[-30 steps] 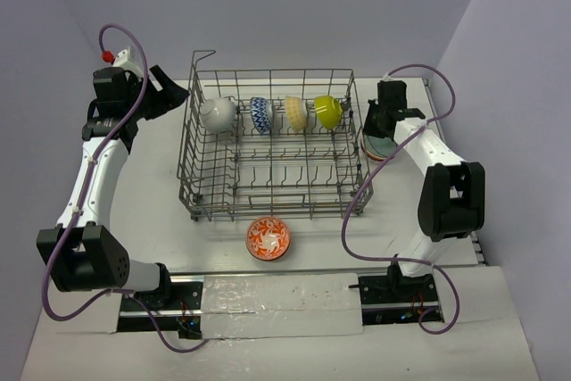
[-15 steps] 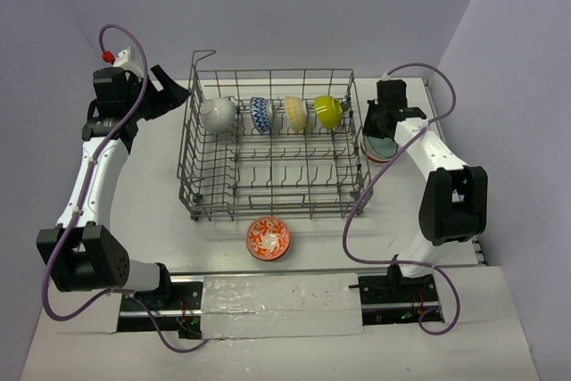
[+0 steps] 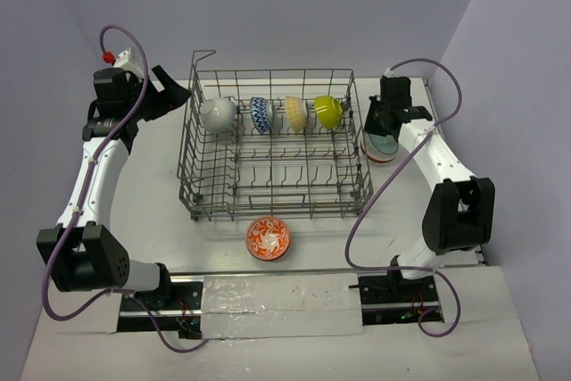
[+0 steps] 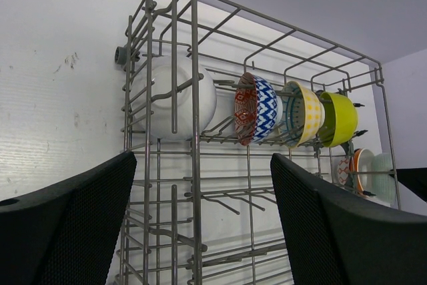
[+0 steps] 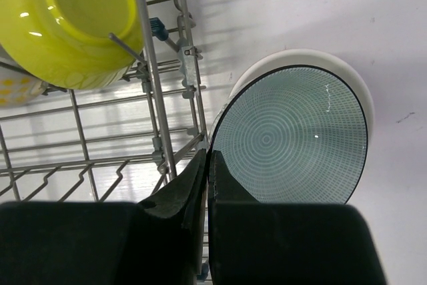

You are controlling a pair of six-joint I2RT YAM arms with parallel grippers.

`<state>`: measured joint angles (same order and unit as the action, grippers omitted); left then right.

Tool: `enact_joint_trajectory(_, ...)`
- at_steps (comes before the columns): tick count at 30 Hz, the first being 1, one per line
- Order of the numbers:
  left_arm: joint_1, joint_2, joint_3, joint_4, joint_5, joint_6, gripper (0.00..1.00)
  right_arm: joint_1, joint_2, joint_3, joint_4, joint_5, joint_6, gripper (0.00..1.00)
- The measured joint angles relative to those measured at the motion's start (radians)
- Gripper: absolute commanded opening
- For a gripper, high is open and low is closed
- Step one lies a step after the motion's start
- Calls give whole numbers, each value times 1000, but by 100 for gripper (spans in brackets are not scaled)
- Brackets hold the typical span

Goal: Load the bowls into the dish rack
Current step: Pick up the bowl from the bowl.

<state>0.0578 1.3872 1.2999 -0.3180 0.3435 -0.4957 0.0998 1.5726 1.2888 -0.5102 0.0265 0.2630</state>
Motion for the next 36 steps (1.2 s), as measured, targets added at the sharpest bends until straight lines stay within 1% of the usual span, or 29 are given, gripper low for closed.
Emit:
enact_joint_trajectory(1, 0, 0, 0, 0, 0, 0, 96, 1, -5, 2, -1, 0, 0, 0)
enact_joint_trajectory(2, 0, 0, 0, 1, 0, 0, 99, 1, -10, 2, -2, 1, 0, 0)
enact_joint_trajectory(21, 0, 5, -5, 14, 5, -21, 99, 12, -61, 41, -57, 64, -19, 0)
enact_joint_trajectory(32, 22, 5, -37, 67, 116, -26, 99, 46, -139, 102, -90, 103, -39, 0)
enact_joint_trajectory(36, 26, 5, -37, 74, 138, -34, 96, 68, -151, 105, -94, 113, -46, 0)
